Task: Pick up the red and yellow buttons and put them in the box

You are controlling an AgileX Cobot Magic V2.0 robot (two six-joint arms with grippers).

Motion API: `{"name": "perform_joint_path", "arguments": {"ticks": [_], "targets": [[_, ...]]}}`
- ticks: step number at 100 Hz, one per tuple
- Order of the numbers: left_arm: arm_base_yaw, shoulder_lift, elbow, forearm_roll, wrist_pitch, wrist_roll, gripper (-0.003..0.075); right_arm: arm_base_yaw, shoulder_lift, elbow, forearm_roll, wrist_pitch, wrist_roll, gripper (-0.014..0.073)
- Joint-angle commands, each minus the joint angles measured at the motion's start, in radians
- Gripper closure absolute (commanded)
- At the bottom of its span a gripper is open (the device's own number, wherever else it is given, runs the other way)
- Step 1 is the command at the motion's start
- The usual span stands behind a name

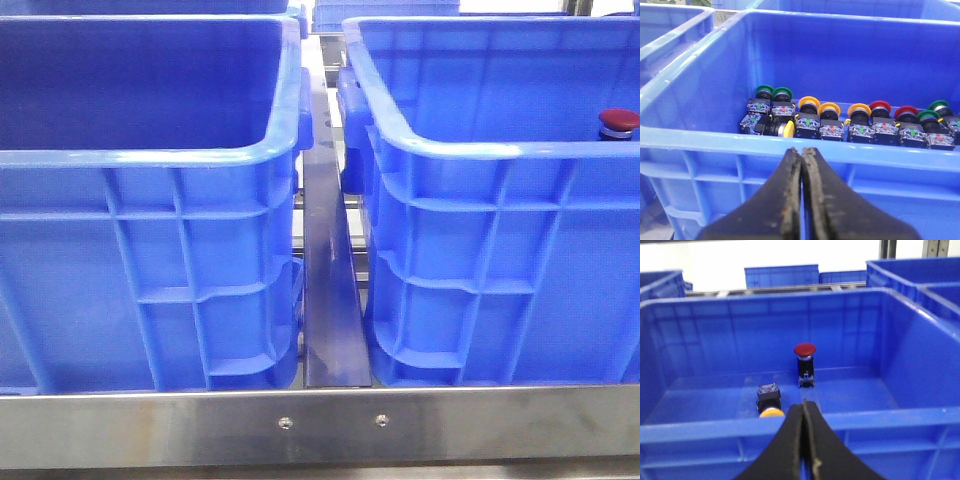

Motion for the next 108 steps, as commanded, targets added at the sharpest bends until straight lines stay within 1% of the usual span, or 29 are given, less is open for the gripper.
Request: {"name": "perform_joint_path", "arguments": {"ticks": [1,108], "targets": [[-0.002,-0.034,0.049,-0.007,-0.085,0.002,0.0739,0.003,-0.031,-0.017,-0.019,-0.04,0.007,0.0652],[-0.002,-0.034,0.049,-0.007,-0.085,0.002,0.0739,0.003,-0.034,-0.019,-0.019,-0.031,0.007,0.0652]]}}
